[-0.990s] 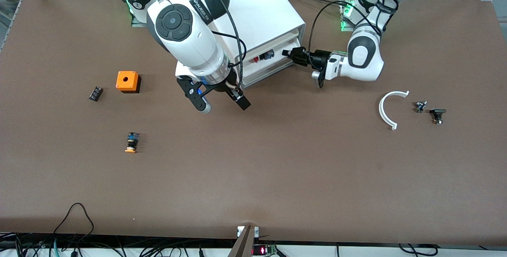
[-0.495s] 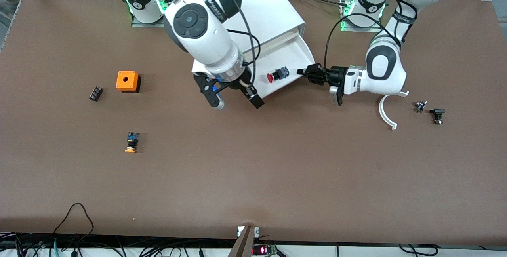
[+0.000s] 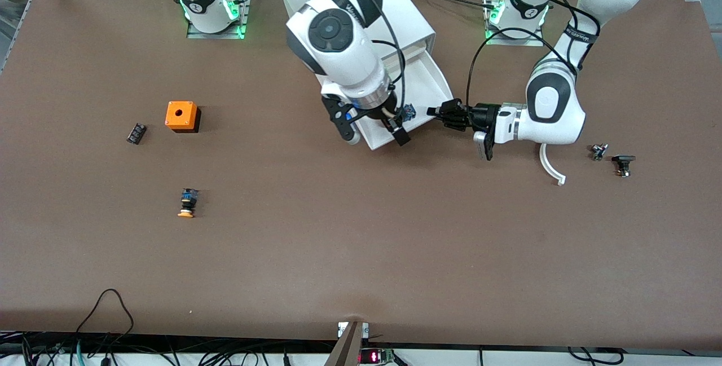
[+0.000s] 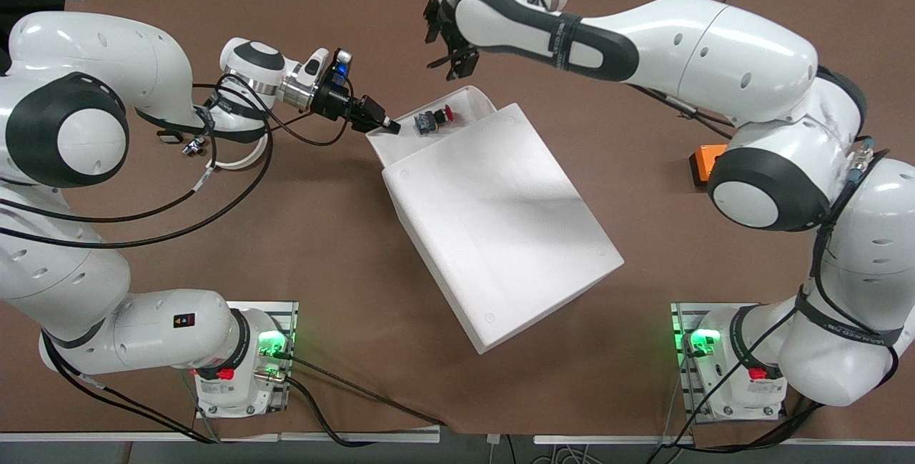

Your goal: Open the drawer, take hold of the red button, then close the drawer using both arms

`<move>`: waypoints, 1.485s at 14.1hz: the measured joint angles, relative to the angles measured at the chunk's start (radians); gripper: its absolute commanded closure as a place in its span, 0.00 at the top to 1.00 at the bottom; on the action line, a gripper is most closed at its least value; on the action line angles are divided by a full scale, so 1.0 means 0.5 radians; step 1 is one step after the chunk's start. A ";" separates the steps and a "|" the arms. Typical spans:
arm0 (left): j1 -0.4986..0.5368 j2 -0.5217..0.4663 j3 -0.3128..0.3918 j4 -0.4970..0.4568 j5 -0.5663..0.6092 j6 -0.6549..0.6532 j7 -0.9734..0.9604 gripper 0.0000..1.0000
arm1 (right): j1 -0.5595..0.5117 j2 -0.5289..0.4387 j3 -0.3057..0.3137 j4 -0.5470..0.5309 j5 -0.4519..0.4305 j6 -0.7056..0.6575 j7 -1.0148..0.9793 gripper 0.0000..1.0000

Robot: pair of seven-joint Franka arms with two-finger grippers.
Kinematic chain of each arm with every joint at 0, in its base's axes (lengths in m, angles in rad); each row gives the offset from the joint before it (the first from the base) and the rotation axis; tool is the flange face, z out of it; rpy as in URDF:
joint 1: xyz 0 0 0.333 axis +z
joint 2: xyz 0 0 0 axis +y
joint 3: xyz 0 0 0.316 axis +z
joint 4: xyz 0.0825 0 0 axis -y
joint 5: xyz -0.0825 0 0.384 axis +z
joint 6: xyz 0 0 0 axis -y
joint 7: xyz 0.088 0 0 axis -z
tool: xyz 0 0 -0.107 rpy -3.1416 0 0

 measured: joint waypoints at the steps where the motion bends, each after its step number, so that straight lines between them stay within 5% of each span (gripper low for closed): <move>1: 0.006 0.003 0.002 0.013 0.016 0.001 0.000 1.00 | 0.033 0.021 -0.001 0.000 -0.001 0.001 0.025 0.99; 7: 0.103 0.002 0.006 0.169 0.217 -0.045 -0.005 1.00 | 0.159 0.096 -0.005 -0.020 -0.084 -0.003 0.106 0.99; 10: 0.217 -0.001 0.013 0.375 0.433 -0.319 -0.109 1.00 | 0.188 0.129 -0.005 -0.070 -0.175 -0.003 0.125 0.98; 14: 0.279 -0.006 0.012 0.810 0.925 -0.772 -0.745 1.00 | 0.191 0.191 -0.009 -0.085 -0.192 0.001 0.126 0.92; 15: 0.274 -0.009 0.001 0.911 1.031 -0.846 -0.923 1.00 | 0.191 0.200 -0.009 -0.085 -0.192 0.004 0.126 0.83; 19: 0.237 -0.026 -0.063 1.214 1.363 -1.034 -1.447 1.00 | 0.191 0.209 -0.015 -0.077 -0.192 0.038 0.127 0.10; 21: 0.223 -0.039 -0.074 1.330 1.549 -1.081 -1.564 1.00 | 0.190 0.208 -0.024 -0.060 -0.192 0.045 0.127 0.00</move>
